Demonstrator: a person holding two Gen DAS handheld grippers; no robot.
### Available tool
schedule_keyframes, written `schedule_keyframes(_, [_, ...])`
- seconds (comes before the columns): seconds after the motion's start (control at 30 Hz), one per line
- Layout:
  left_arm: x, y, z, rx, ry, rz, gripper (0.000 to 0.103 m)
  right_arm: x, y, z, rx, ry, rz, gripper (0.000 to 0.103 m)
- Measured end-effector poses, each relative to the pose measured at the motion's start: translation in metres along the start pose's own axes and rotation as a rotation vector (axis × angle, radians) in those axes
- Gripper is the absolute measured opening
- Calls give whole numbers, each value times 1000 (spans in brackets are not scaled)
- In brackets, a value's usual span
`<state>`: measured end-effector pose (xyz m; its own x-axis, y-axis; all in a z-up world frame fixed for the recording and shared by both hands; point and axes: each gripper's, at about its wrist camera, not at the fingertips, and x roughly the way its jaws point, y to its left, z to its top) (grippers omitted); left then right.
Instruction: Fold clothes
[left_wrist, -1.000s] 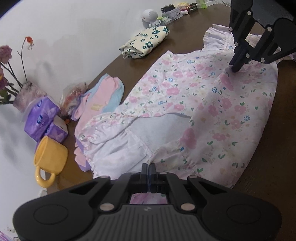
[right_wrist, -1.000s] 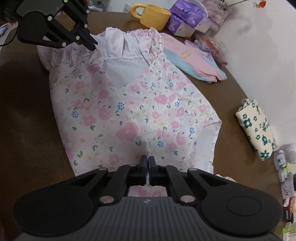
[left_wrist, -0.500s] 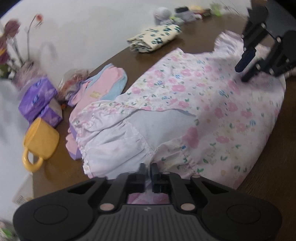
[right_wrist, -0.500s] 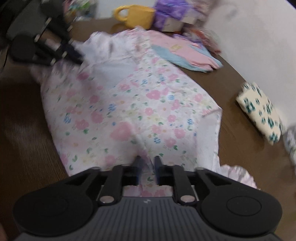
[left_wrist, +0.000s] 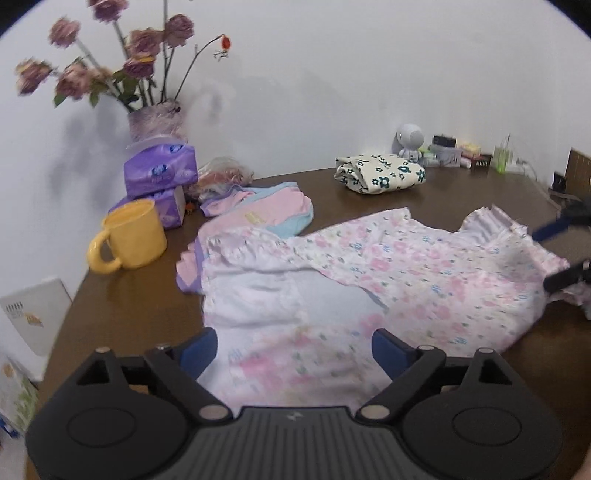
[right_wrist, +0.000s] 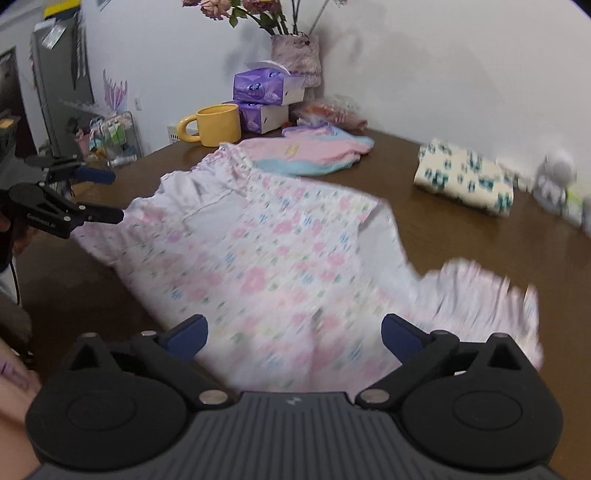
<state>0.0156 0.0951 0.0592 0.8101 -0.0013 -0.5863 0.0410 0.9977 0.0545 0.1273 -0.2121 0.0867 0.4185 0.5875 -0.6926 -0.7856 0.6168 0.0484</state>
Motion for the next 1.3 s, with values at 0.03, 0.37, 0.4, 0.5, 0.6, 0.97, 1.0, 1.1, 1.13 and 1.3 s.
schedule_keyframes(0.03, [-3,-1,-5,-20,0,-7,91,-1,3,-6,21,-3,-1,102])
schedule_keyframes(0.37, [-26,4,-15,-93,-56,2,91,-18,17,-25,83,-65,-43,102])
schedule_keyframes(0.4, [-27,5,-11,-76,-65,4,91,-19,16,-21,69,-72,-56,102])
schedule_keyframes(0.5, [-29,5,5,0,-90,16,91,-23,13,-8,28,-93,-95,102])
schedule_keyframes(0.6, [-26,8,25,62,-100,28,92,-27,10,4,-14,-113,-134,103])
schedule_keyframes(0.97, [36,1,102,418,-63,-5,93,15,-22,101,-306,-7,-252,102])
schedule_keyframes(1.0, [47,-1,107,454,-50,-11,93,25,-22,108,-338,12,-256,102])
schedule_keyframes(1.1, [78,-3,115,576,-40,-27,93,56,-24,129,-432,72,-261,102])
schedule_keyframes(1.13, [89,-2,116,608,-35,-33,93,67,-27,134,-450,92,-243,102])
schedule_keyframes(1.3, [141,16,129,604,62,-102,90,114,-45,152,-470,181,-135,100])
